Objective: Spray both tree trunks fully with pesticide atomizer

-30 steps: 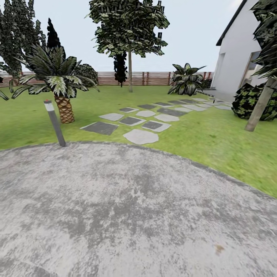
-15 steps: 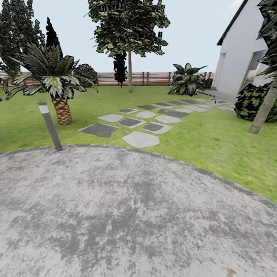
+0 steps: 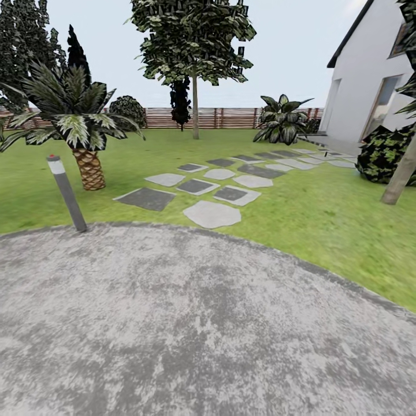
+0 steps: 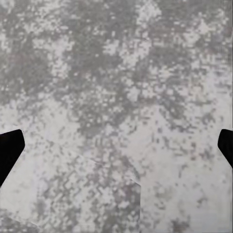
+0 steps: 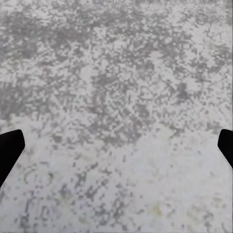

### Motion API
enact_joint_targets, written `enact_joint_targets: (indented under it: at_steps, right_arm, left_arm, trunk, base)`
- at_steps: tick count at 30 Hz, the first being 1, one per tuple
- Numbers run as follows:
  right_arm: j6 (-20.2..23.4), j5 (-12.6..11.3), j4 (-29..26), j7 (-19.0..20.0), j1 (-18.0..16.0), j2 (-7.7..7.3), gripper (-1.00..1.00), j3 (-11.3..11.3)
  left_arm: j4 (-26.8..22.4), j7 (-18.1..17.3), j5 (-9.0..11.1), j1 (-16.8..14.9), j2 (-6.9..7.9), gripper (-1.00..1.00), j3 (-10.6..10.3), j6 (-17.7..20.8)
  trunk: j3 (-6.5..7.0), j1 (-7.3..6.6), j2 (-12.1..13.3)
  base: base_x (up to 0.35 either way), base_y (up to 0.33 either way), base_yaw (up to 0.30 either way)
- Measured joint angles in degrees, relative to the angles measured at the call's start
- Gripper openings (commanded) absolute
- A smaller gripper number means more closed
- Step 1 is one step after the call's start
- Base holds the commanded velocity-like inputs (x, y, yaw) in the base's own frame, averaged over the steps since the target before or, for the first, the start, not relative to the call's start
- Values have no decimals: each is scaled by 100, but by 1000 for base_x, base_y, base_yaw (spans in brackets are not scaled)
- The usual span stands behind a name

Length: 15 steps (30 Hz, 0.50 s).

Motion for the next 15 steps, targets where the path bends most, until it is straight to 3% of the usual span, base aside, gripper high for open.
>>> enact_joint_targets:
  at_steps: [15]
  right_arm:
    - [-4, 9, 8, -28, 0, -26, 100, -7]
  left_arm:
    - [-1, 0, 0, 0, 2, 100, 0, 0]
  trunk:
    - [0, 0, 0]
  base:
    - [340, 0, 0]
